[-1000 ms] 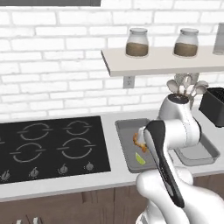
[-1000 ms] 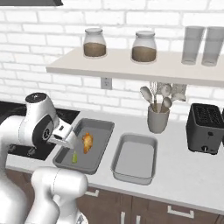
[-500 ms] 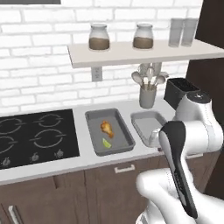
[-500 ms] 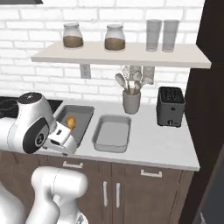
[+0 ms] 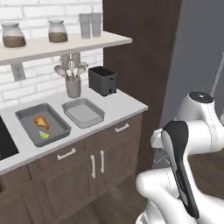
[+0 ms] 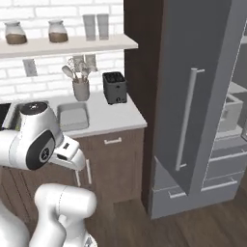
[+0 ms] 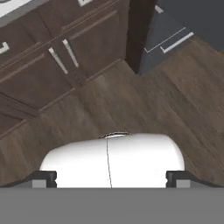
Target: Place one lemon wedge and one chicken drumstick in each tupperware on the nearby counter, to pack two identical lunches.
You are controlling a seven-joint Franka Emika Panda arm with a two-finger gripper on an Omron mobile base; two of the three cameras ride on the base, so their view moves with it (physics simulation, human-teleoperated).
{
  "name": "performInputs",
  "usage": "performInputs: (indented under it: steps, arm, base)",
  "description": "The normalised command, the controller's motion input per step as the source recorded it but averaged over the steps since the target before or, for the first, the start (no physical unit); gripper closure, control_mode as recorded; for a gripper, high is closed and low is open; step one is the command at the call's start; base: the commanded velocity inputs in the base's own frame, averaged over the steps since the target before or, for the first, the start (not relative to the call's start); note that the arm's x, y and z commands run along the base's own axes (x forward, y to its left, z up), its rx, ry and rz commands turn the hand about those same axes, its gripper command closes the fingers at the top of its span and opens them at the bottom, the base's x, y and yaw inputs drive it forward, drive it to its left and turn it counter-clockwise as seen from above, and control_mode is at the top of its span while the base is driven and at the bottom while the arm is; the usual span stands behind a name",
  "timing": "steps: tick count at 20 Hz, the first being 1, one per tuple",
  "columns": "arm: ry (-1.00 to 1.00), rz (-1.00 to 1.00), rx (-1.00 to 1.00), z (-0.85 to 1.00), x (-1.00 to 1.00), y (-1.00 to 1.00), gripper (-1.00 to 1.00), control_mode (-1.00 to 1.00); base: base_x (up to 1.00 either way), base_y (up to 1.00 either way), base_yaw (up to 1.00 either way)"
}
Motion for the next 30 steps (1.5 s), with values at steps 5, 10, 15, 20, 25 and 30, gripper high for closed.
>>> performInputs:
  steps: [5,10,15,20,25,30]
  arm:
    - [0.0,0.0,0.0,0.0,0.0,0.0,-1.0,1.0]
    - [0.0,0.0,0.0,0.0,0.0,0.0,-1.0,1.0]
    - [0.0,0.0,0.0,0.0,0.0,0.0,-1.0,1.0]
    - [0.0,0.0,0.0,0.0,0.0,0.0,-1.0,1.0]
    - [0.0,0.0,0.0,0.0,0.0,0.0,-1.0,1.0]
    - [0.0,0.0,0.0,0.0,0.0,0.0,-1.0,1.0]
  base:
    - [-0.16,-0.9,-0.5]
    - [0.91,-1.0,-0.23]
    - [0.99,-1.0,-0.11]
    - [0.87,-1.0,-0.03]
    - [1.0,-0.99,0.03]
    - [0.82,-0.66,0.32]
